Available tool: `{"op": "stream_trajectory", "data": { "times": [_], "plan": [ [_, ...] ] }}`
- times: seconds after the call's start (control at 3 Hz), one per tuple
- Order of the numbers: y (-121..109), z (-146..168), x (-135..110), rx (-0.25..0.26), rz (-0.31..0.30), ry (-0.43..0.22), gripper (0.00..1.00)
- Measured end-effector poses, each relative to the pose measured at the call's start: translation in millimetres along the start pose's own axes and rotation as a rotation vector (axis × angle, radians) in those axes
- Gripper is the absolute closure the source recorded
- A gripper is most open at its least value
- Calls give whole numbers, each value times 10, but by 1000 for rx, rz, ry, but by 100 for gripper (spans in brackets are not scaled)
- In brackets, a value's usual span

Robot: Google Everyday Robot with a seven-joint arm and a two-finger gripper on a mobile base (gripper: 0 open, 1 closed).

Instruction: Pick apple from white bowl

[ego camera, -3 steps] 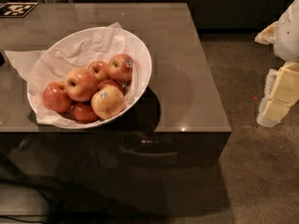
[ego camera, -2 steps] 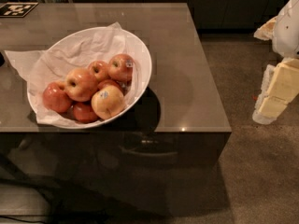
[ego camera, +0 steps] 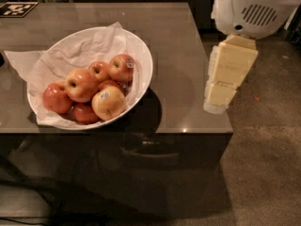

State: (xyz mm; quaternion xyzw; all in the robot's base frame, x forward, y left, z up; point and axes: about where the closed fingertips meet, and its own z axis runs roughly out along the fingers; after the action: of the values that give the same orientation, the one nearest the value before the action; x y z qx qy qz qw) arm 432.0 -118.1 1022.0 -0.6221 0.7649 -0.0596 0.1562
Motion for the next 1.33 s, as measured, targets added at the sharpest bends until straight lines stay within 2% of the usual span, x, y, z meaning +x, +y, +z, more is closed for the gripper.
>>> {"op": "stream_trajectory", "data": {
  "times": [0.33,0.67,1.0,1.33],
  "plan": [
    [89,-156,-446,-3,-60,-33,0],
    [95,-261,-572,27,-75,-61,0],
    [57,-225,-766,30,-85,-113,0],
    [5,-68,-1038,-35,-100,-169,0]
  ]
}}
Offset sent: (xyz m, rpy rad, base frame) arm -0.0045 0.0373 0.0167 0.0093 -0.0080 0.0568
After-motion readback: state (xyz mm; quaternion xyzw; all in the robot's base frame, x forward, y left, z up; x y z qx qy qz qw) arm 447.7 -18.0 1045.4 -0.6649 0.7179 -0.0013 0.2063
